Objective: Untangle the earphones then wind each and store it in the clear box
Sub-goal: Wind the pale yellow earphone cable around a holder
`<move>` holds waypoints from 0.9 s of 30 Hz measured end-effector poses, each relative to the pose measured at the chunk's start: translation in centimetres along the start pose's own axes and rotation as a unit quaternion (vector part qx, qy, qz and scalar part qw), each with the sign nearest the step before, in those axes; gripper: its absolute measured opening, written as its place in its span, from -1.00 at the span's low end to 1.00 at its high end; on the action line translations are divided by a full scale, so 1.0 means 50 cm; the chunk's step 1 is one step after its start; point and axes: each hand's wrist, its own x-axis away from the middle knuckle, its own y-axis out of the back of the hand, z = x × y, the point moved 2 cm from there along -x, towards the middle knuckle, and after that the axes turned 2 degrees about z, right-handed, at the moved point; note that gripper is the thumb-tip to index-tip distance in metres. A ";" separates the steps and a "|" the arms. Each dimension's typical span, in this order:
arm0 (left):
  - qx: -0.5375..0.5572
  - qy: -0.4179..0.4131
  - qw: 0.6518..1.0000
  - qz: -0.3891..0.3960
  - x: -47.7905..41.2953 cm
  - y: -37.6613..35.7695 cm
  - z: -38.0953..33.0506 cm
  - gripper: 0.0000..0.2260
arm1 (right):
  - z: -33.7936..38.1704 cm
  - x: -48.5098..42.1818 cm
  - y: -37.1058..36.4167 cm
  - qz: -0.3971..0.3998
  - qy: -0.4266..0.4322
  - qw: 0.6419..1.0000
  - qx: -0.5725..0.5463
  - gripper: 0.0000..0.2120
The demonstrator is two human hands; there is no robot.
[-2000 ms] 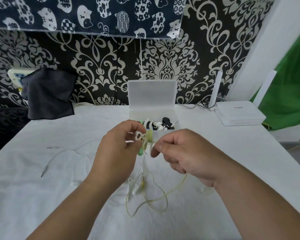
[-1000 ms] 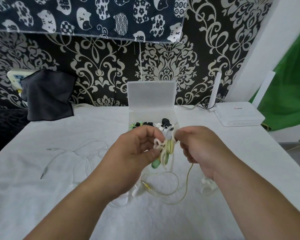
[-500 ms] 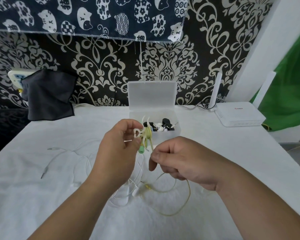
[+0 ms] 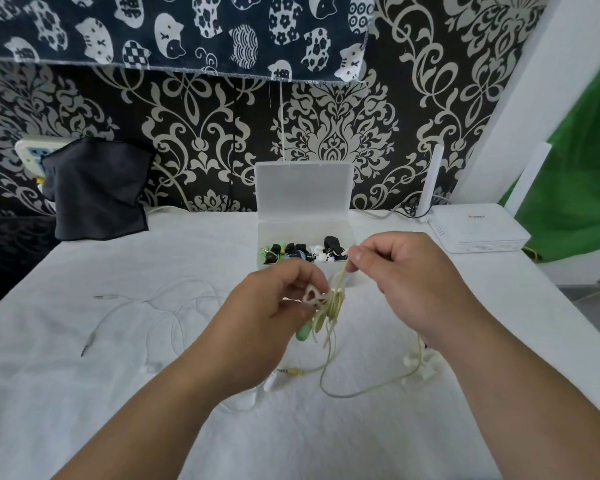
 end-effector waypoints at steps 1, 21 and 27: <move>0.042 -0.002 0.999 0.004 -0.002 0.000 -0.001 -0.74 | -0.006 -0.002 -0.001 -0.003 -0.013 1.000 -0.005 -0.74; 0.171 0.026 0.970 -0.170 -0.013 0.021 0.027 -0.78 | 0.001 0.030 -0.075 0.271 -0.074 0.959 -0.036 -0.70; 0.076 0.022 0.979 -0.190 -0.010 0.025 0.021 -0.77 | 0.008 0.036 -0.067 0.297 -0.066 0.950 -0.075 -0.71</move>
